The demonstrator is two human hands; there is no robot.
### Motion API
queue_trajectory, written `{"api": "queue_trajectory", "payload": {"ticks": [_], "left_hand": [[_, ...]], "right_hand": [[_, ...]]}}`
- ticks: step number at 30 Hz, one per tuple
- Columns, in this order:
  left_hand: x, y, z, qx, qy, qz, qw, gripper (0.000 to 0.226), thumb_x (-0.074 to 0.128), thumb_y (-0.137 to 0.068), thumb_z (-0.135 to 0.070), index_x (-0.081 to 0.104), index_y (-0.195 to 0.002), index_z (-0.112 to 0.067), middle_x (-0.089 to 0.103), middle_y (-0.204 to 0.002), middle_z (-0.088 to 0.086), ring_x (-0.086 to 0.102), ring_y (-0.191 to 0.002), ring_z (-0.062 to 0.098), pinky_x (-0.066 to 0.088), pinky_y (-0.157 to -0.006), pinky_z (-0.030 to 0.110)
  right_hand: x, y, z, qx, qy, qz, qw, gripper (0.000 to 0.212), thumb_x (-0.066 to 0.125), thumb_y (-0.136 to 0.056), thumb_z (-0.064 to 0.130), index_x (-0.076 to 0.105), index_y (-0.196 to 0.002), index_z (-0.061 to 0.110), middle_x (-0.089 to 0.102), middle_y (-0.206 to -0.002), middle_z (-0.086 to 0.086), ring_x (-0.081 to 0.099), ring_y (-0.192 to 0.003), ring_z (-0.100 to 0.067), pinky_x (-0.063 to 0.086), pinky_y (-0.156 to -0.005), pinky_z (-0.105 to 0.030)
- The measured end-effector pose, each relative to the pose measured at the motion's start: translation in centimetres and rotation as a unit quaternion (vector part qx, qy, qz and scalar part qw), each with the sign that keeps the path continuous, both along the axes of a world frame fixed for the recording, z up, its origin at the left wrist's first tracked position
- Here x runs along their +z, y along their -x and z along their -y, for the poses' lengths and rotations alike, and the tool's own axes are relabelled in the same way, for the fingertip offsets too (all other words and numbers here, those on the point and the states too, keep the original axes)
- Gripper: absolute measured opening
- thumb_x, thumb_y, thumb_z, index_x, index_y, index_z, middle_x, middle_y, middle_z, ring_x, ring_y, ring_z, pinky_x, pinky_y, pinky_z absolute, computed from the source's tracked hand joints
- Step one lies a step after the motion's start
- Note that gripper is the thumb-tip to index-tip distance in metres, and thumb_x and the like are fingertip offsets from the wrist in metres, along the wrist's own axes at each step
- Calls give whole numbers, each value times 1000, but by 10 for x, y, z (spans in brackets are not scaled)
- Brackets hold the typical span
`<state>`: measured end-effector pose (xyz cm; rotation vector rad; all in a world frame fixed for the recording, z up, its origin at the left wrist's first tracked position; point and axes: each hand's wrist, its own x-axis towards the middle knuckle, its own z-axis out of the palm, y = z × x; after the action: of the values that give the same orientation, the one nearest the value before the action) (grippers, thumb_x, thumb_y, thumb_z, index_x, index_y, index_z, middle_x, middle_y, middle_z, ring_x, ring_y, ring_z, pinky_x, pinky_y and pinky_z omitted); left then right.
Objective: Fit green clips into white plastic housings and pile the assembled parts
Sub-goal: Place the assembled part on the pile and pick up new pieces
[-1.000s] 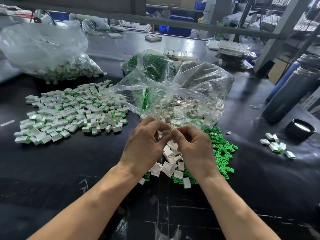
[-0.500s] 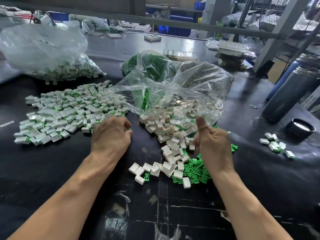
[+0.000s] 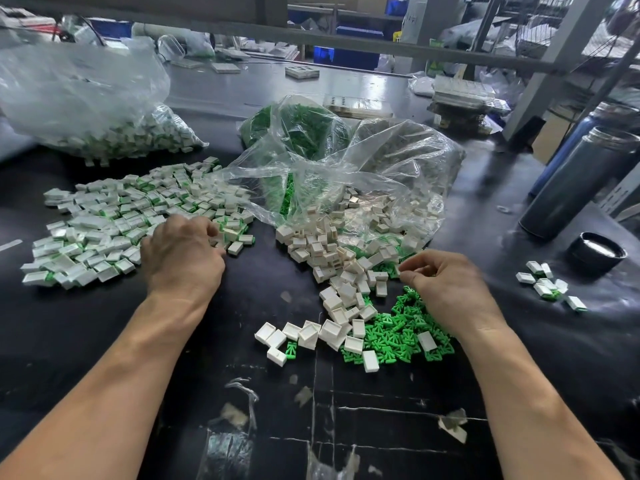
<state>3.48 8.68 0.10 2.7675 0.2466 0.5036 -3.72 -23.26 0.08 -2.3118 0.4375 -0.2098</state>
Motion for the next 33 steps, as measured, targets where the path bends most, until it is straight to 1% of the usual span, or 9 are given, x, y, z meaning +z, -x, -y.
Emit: {"api": "queue_trajectory", "payload": {"ticks": [3,5,8,13,17,22,27,30,33], "left_hand": [[3,2,4,-29,28,29,999,28,81,-87,-26,71,-111,-17,63,-111,12,60,-107,35,44,-95,46],[5,8,13,-93,96,49,990,17,80,-88,-24,73,-103,-19,65,-102,2,63,-96,25,50,-84,38],[5,23,31,-229,197,-22,953,12,77,-90,-19,72,-95,-30,67,-91,-18,64,-85,-1,51,-75,16],[-5,37,54,-364,183,-145,902,23,71,-94,-25,69,-99,-47,58,-102,-32,56,-91,-13,50,-85,18],[-8,40,64,-382,171,-155,895,19,73,-92,-31,69,-99,-48,54,-105,-34,53,-94,-16,44,-87,15],[-7,40,66,-373,125,-146,908,14,74,-91,-37,68,-98,-47,56,-102,-28,54,-95,-11,41,-87,12],[-2,39,62,-355,101,-121,921,15,79,-83,-46,69,-92,-40,60,-99,-23,55,-93,-7,43,-81,15],[-2,40,64,-343,99,-116,927,16,80,-83,-45,68,-90,-37,61,-96,-22,55,-89,-8,40,-77,12],[-2,40,64,-347,96,-124,925,15,76,-89,-37,66,-100,-38,60,-94,-22,55,-88,-8,41,-76,13]], "right_hand": [[3,1,4,16,37,-46,998,11,83,-85,37,75,-77,37,69,-73,16,64,-73,-7,53,-75,-31],[5,1,7,18,60,-65,996,11,85,-82,39,76,-77,36,69,-71,17,65,-75,-8,56,-78,-33],[6,1,9,27,59,-82,995,12,87,-80,38,76,-78,35,65,-64,19,61,-68,-8,52,-70,-31],[4,2,9,45,70,-91,992,14,87,-82,28,76,-80,35,68,-80,14,63,-76,-6,53,-76,-29],[2,0,5,48,74,-81,993,17,86,-83,25,76,-77,36,68,-79,12,64,-75,-8,55,-78,-31],[1,0,-2,48,82,-73,993,12,85,-85,29,76,-77,32,69,-71,13,65,-75,-11,59,-83,-38],[2,1,-5,43,89,-80,992,14,81,-88,33,72,-78,31,70,-81,10,66,-84,-17,58,-88,-45],[4,2,-8,47,102,-80,990,16,80,-89,35,68,-80,29,70,-83,8,65,-87,-18,57,-89,-47],[6,4,-9,44,99,-70,992,15,78,-90,37,67,-83,29,69,-86,8,65,-88,-18,56,-90,-47]]}}
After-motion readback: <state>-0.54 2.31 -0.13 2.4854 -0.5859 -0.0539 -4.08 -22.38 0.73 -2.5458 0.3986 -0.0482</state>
